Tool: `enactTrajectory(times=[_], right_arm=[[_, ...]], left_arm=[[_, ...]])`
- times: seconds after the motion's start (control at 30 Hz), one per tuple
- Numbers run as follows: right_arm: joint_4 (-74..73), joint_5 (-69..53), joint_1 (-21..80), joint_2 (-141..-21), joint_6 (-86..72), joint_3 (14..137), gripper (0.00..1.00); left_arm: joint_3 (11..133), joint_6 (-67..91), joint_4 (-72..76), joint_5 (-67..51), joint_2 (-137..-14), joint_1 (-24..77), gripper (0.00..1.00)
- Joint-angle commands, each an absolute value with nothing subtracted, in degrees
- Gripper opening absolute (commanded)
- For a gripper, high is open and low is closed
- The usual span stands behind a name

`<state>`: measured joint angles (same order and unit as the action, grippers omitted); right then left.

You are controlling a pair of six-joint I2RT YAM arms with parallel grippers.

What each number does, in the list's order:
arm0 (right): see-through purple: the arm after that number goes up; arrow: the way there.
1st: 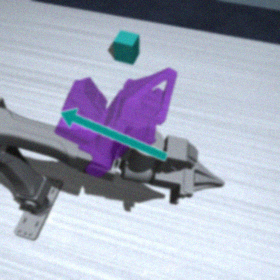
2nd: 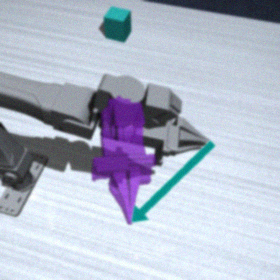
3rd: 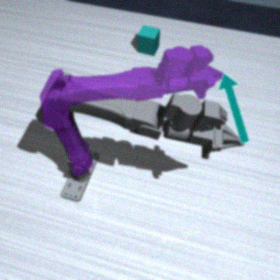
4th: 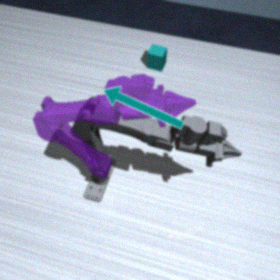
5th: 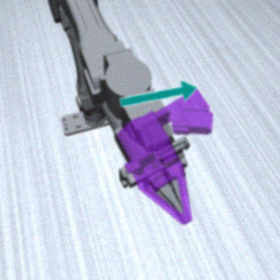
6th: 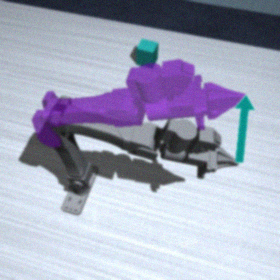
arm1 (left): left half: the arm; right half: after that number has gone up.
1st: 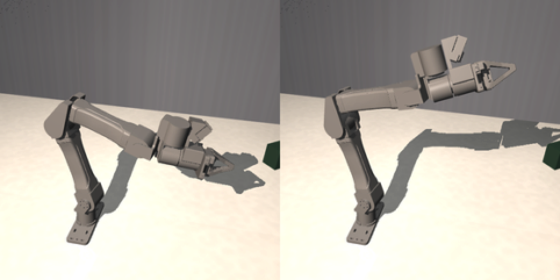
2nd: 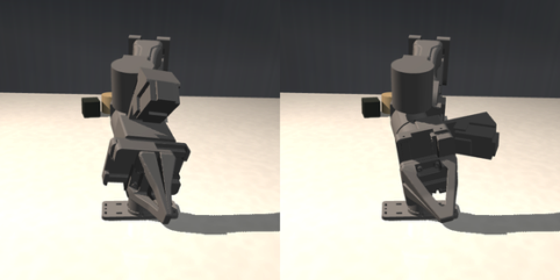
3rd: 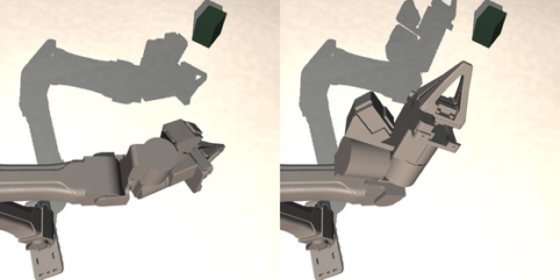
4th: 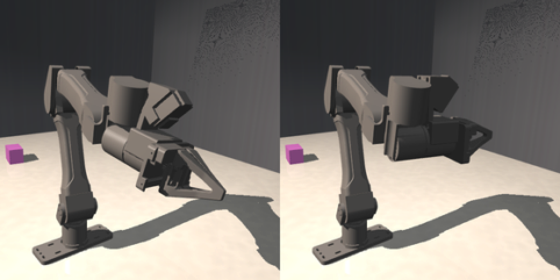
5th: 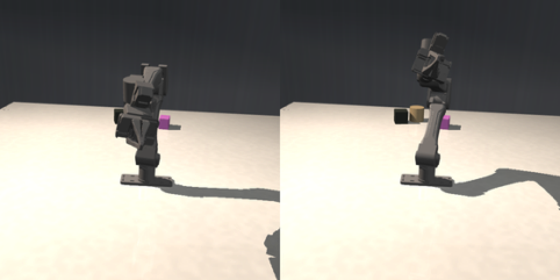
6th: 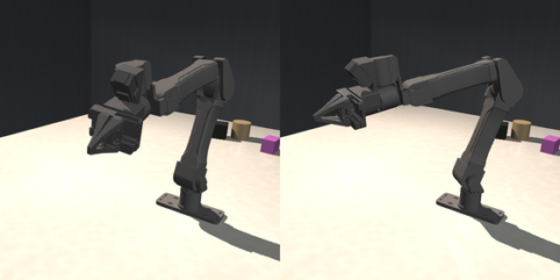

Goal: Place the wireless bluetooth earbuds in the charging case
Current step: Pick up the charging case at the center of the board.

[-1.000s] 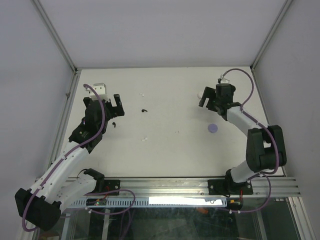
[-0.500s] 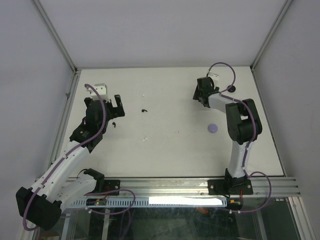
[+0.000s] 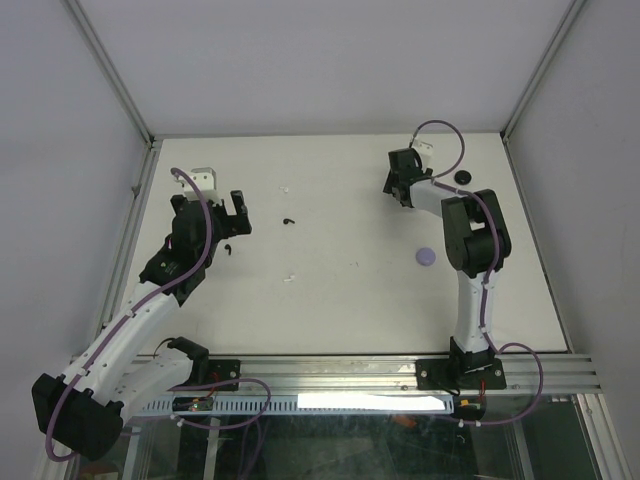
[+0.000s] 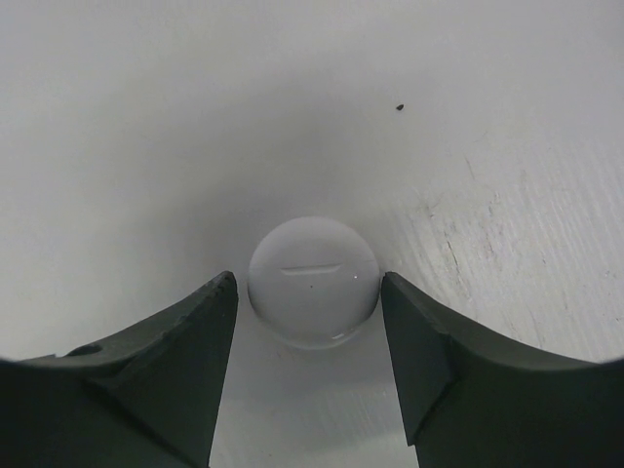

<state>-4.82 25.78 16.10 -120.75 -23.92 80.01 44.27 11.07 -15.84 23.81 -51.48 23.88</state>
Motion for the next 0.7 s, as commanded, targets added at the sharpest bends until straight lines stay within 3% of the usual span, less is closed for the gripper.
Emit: enactTrajectory(times=[0.0, 0.37, 0.67], right_arm=[[-6.2, 27.1, 16.2, -122.0, -26.2, 82.6, 0.63], [-5.5, 25.8, 17.1, -118.0, -24.8, 78.2, 0.46], [-3.2, 24.3, 22.4, -106.1, -22.3, 68.5, 0.44]], left_arm=[[44.2, 11.3, -12.7, 22.3, -51.5, 23.1, 0.99], [44.3, 11.7, -12.6, 19.2, -52.2, 23.0, 0.99], [44.9, 13.4, -12.6, 10.5, -53.0, 23.0, 0.98]])
